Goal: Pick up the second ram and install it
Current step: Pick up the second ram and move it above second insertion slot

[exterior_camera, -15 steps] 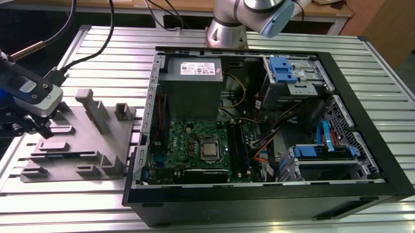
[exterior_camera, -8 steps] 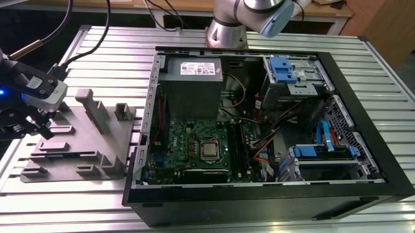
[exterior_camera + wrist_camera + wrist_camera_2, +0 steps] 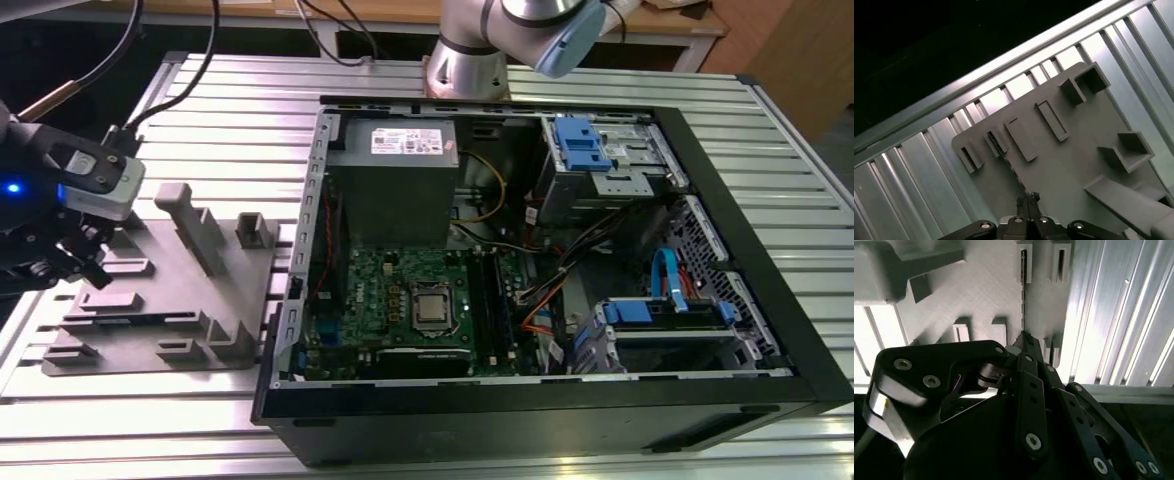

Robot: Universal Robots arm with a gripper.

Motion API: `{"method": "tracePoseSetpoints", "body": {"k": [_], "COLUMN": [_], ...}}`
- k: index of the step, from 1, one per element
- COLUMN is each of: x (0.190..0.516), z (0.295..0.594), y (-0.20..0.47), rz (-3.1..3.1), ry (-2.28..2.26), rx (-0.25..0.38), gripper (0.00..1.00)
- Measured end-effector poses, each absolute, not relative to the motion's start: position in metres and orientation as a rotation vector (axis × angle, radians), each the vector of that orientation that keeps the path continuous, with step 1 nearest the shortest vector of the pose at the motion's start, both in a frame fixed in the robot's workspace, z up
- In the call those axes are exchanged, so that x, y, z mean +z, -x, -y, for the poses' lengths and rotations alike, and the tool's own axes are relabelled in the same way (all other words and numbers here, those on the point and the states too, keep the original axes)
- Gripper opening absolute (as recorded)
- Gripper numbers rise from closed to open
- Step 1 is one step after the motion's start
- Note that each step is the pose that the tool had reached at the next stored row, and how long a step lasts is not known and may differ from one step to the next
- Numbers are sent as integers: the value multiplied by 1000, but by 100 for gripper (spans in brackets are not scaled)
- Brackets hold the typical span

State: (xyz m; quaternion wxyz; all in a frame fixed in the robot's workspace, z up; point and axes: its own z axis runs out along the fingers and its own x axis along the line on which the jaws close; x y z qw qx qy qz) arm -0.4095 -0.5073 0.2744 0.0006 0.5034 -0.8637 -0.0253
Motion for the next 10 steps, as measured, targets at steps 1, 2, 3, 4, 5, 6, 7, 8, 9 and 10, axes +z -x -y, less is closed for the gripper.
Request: {"method": "tracePoseSetpoints", "body": {"k": [1,2,3,4,5,6,7,8,9,10], "x": [274,274,273,273,273,272,272,271,271,271], "z": [507,507,507,507,507,507,507,507,507,507], "y": [409,409,409,409,409,409,409,409,409,409], "rz": [2698,2683,2668,2651,2636,2620,2604,2588,2571,2555], "ry": [-1605,-1629,-1653,-1678,-1701,-1725,-1748,-1771,-1794,-1817], "rx": [-80,-79,-79,-79,-79,-79,-79,-79,-79,-79], "gripper": [7,7,7,7,7,7,7,7,7,7]}}
